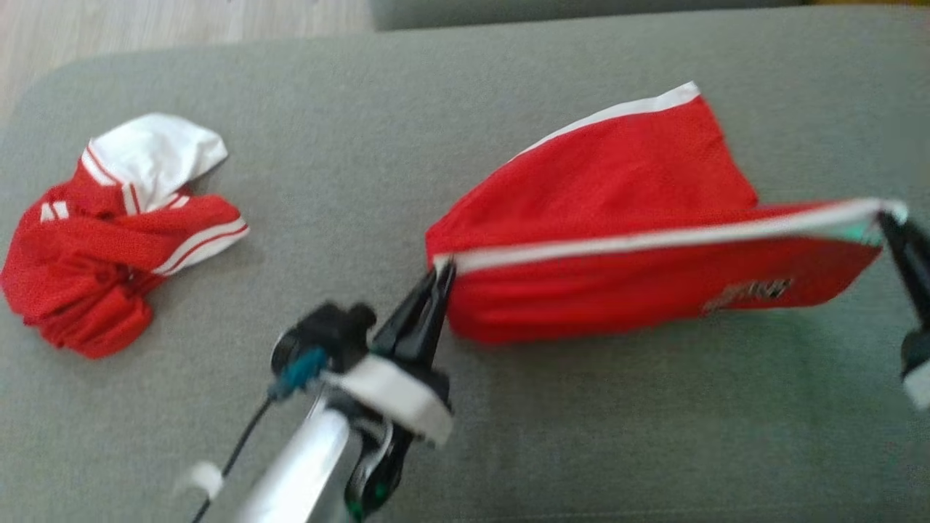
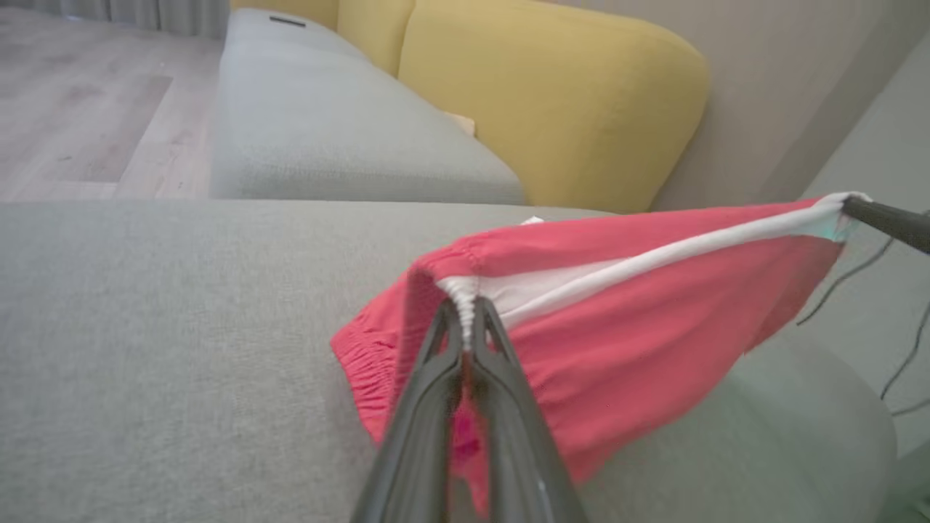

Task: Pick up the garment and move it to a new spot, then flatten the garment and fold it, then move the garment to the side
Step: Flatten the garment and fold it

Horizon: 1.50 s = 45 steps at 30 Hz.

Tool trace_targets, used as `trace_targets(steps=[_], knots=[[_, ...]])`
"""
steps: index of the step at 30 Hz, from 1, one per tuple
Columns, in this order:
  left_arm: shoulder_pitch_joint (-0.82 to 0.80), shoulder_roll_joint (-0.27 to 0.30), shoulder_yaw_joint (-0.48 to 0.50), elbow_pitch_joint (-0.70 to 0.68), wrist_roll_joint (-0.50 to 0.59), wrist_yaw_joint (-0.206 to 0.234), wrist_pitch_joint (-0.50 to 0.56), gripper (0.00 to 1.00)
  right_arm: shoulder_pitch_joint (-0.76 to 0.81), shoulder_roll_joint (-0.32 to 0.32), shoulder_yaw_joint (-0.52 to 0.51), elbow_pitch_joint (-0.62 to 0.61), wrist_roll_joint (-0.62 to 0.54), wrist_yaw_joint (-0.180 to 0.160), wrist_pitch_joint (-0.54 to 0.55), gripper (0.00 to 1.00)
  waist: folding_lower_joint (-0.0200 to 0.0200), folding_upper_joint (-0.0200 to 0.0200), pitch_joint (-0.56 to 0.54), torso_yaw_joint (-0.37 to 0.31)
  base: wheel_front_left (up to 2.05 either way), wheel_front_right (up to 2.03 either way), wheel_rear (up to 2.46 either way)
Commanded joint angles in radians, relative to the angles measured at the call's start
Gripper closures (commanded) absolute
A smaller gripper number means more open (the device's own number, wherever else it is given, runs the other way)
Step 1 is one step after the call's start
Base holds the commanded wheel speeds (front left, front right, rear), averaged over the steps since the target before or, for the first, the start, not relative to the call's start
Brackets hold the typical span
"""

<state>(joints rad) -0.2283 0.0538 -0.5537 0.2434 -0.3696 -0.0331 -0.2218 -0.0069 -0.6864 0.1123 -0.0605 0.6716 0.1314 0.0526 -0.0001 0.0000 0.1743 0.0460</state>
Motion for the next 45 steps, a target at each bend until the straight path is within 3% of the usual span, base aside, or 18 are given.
trace_targets(steps=[1,11,20,30,31,32,33,34,35,36,37,45], knots=[[-0.054,-0.003,0.018,-0.023,-0.027,0.013,-0.004,1.0,-0.048,-0.054,0.008,-0.016,0.015,-0.001,0.006,1.0,0.0001,0.0,0.037,0.026,0.0,0.0,0.0],[-0.333,-0.003,-0.127,0.095,-0.199,0.112,-0.016,1.0,-0.373,-0.193,0.183,0.142,0.123,-0.001,0.112,1.0,0.0001,0.0,0.134,0.077,0.0,0.0,0.0],[-0.502,-0.003,-0.241,0.201,-0.337,0.175,-0.018,1.0,-0.629,-0.231,0.387,0.324,0.193,-0.001,0.119,1.0,0.0001,0.0,0.201,0.118,0.0,0.0,0.0],[-0.588,-0.003,-0.324,0.26,-0.398,0.241,-0.037,1.0,-0.791,-0.245,0.57,0.432,0.244,-0.001,0.024,1.0,0.0001,0.0,0.253,0.134,0.0,0.0,0.0],[-0.604,-0.003,-0.346,0.277,-0.378,0.26,-0.039,1.0,-0.814,-0.246,0.607,0.449,0.262,-0.001,-0.005,0.99,0.0001,0.0,0.257,0.135,0.0,0.0,0.0],[-0.607,-0.003,-0.348,0.275,-0.378,0.263,-0.039,0.98,-0.825,-0.248,0.624,0.459,0.268,-0.001,-0.019,0.8,0.0001,0.0,0.259,0.134,0.0,0.0,0.0],[-0.607,-0.003,-0.348,0.27,-0.38,0.266,-0.039,0.85,-0.837,-0.247,0.635,0.473,0.275,-0.001,-0.038,0.2,0.0001,0.0,0.26,0.134,0.0,0.0,0.0],[-0.606,-0.004,-0.349,0.267,-0.378,0.268,-0.039,0.64,-0.848,-0.244,0.643,0.486,0.281,-0.001,-0.063,0.0,0.0001,0.0,0.26,0.133,0.0,0.0,0.0],[-0.605,-0.004,-0.348,0.264,-0.376,0.271,-0.04,0.53,-0.857,-0.24,0.651,0.499,0.286,-0.001,-0.092,0.0,0.0001,0.0,0.259,0.133,0.0,0.0,0.0],[-0.603,-0.004,-0.345,0.261,-0.373,0.274,-0.04,0.18,-0.863,-0.237,0.663,0.508,0.291,-0.001,-0.116,0.0,0.0001,0.0,0.256,0.132,0.0,0.0,0.0],[-0.601,-0.004,-0.34,0.258,-0.365,0.282,-0.04,0.0,-0.865,-0.235,0.677,0.515,0.297,-0.001,-0.136,0.0,0.0001,0.0,0.253,0.131,0.0,0.0,0.0],[-0.498,-0.004,-0.266,0.181,-0.245,0.357,-0.04,0.0,-0.789,-0.234,0.771,0.564,0.412,-0.001,-0.205,0.0,0.0001,0.0,0.202,0.115,0.0,0.0,0.0]])
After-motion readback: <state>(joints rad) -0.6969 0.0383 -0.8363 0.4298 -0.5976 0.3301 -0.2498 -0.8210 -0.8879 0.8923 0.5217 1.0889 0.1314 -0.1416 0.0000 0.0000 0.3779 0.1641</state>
